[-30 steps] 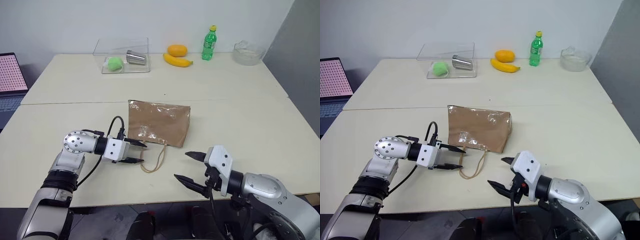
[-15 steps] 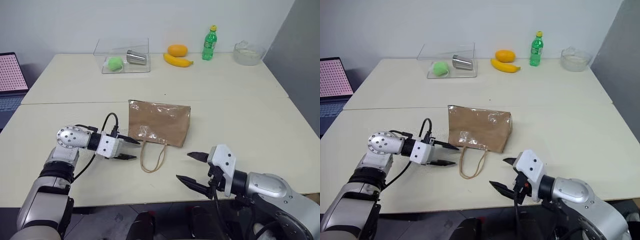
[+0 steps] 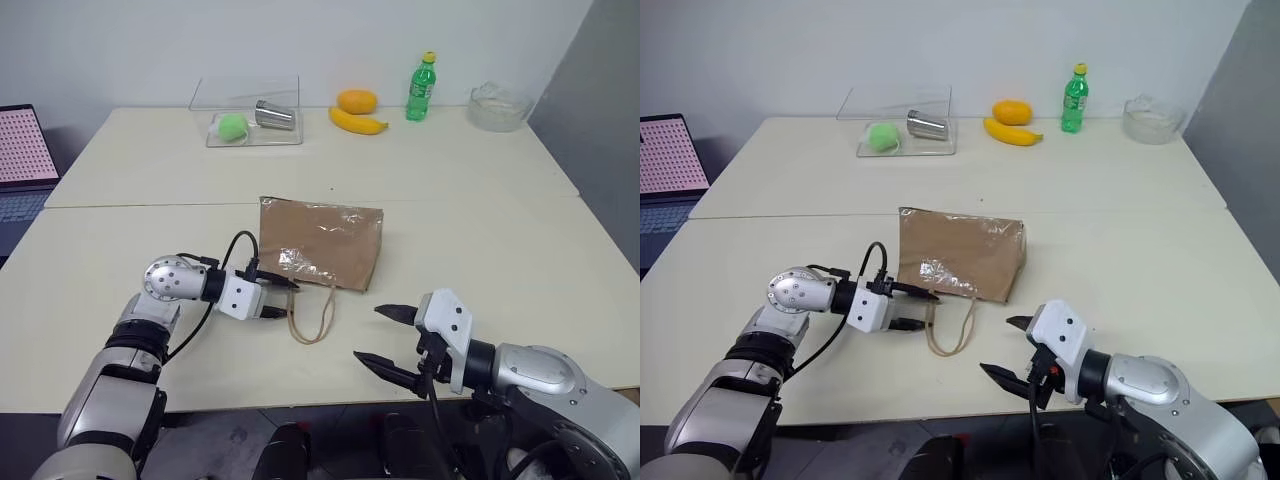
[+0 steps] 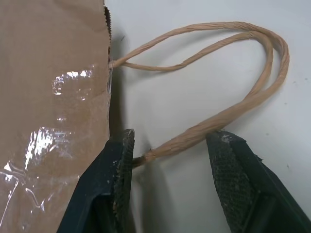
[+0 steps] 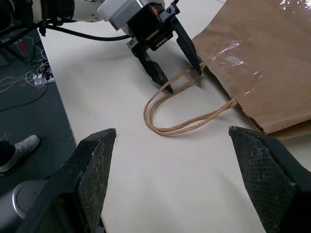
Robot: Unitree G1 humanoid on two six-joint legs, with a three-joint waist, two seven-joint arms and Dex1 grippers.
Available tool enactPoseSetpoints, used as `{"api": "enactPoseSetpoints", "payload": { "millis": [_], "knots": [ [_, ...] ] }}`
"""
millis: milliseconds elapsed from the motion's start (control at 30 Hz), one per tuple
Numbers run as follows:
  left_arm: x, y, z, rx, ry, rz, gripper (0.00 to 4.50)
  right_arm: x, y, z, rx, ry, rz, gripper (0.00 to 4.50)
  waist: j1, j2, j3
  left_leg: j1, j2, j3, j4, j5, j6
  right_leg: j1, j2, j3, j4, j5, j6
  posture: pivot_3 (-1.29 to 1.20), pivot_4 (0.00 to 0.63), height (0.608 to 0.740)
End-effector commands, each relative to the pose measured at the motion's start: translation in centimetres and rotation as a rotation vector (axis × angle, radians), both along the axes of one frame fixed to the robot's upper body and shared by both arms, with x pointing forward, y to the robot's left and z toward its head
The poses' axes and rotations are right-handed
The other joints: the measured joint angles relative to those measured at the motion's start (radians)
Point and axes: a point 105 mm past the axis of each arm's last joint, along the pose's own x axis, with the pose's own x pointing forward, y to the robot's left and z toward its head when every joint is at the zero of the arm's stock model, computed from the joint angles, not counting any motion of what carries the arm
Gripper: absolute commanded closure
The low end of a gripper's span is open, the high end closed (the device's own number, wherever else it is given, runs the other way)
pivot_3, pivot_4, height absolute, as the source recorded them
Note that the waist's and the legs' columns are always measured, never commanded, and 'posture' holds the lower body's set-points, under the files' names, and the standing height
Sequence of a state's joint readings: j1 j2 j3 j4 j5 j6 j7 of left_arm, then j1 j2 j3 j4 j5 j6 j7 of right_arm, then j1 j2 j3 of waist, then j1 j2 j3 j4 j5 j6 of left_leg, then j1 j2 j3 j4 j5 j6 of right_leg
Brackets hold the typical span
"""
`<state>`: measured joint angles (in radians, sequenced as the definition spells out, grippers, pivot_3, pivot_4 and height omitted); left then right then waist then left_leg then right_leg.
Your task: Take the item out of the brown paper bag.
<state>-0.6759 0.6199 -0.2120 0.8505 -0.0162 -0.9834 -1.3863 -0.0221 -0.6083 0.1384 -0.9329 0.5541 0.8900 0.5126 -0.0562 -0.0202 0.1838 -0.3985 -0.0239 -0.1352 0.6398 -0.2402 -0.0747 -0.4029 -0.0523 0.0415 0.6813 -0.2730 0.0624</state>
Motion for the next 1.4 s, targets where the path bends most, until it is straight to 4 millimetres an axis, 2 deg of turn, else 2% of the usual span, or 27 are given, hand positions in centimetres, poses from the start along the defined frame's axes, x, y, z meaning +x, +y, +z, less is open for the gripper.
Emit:
{"api": "enactPoseSetpoints", "payload": {
  "millis": [33, 367, 800, 900, 1067, 1100, 1233, 1333, 1400],
  "knots": [
    [0.0, -0.9, 0.9, -0.021, -0.017, -0.035, 2.05, -0.3, 0.0, 0.6, 0.008, -0.023, 0.006, 0.59, 0.000, 0.000, 0.000, 0.000, 0.000, 0.000, 0.000, 0.000, 0.000, 0.000, 0.000, 0.000, 0.000, 0.000, 0.000, 0.00, 0.150, 0.740],
    [-1.1, 0.6, 2.6, -0.055, 0.095, -0.050, 2.05, -0.5, -0.4, 0.0, -0.010, -0.005, 0.012, 0.59, -0.002, 0.000, 0.000, 0.000, 0.001, 0.000, 0.000, 0.000, 0.000, 0.000, 0.000, 0.000, 0.000, 0.000, 0.000, 0.00, 0.150, 0.740],
    [-1.3, -2.6, 1.2, -0.113, 0.068, -0.083, 2.05, -0.3, -0.2, -0.5, -0.034, -0.013, 0.034, 0.59, 0.000, 0.000, 0.000, 0.000, 0.001, 0.000, 0.001, 0.000, 0.000, 0.000, 0.000, 0.000, 0.000, 0.000, 0.000, 0.00, 0.150, 0.740],
    [-1.1, -3.0, 1.7, -0.140, 0.063, -0.082, 2.61, -0.2, 0.0, -0.6, -0.042, -0.023, 0.052, 0.59, 0.000, 0.000, 0.000, 0.000, 0.001, 0.000, 0.001, 0.000, 0.000, 0.000, 0.000, 0.000, 0.000, 0.000, 0.000, 0.00, 0.150, 0.740],
    [-0.1, -4.2, 4.0, -0.251, 0.086, -0.026, 4.25, -0.1, 0.5, -1.0, -0.087, -0.061, 0.123, 0.59, 0.000, 0.000, 0.000, 0.000, 0.000, 0.000, 0.001, 0.000, 0.000, 0.000, 0.000, 0.000, 0.000, 0.000, 0.000, 0.00, 0.150, 0.740],
    [0.1, -4.5, 4.7, -0.279, 0.099, -0.009, 4.46, -0.1, 0.7, -1.0, -0.088, -0.069, 0.138, 0.59, 0.000, 0.000, 0.000, 0.000, 0.000, 0.000, 0.001, 0.000, 0.000, 0.000, 0.000, 0.000, 0.000, 0.000, 0.000, 0.00, 0.150, 0.740],
    [0.8, -5.5, 6.9, -0.359, 0.160, 0.045, 4.46, 0.0, 2.0, -0.7, -0.082, -0.103, 0.225, 0.59, -0.002, 0.000, 0.000, 0.000, 0.001, 0.000, 0.001, 0.000, 0.000, 0.000, 0.001, 0.000, 0.000, 0.000, 0.000, 0.00, 0.150, 0.740],
    [1.0, -6.0, 7.9, -0.379, 0.181, 0.058, 4.46, 0.1, 2.8, -1.2, -0.139, -0.125, 0.303, 0.59, -0.003, 0.000, 0.000, 0.000, 0.001, 0.000, 0.002, 0.000, 0.000, 0.000, 0.001, 0.000, 0.000, 0.000, 0.000, 0.00, 0.150, 0.740],
    [1.3, -6.2, 8.7, -0.397, 0.196, 0.073, 4.46, 1.0, 3.9, -1.2, -0.144, -0.139, 0.312, 0.59, -0.003, 0.000, 0.000, 0.000, 0.001, 0.000, 0.002, 0.000, 0.000, 0.000, 0.001, 0.000, 0.000, 0.000, 0.000, 0.00, 0.150, 0.740]
  ]
}}
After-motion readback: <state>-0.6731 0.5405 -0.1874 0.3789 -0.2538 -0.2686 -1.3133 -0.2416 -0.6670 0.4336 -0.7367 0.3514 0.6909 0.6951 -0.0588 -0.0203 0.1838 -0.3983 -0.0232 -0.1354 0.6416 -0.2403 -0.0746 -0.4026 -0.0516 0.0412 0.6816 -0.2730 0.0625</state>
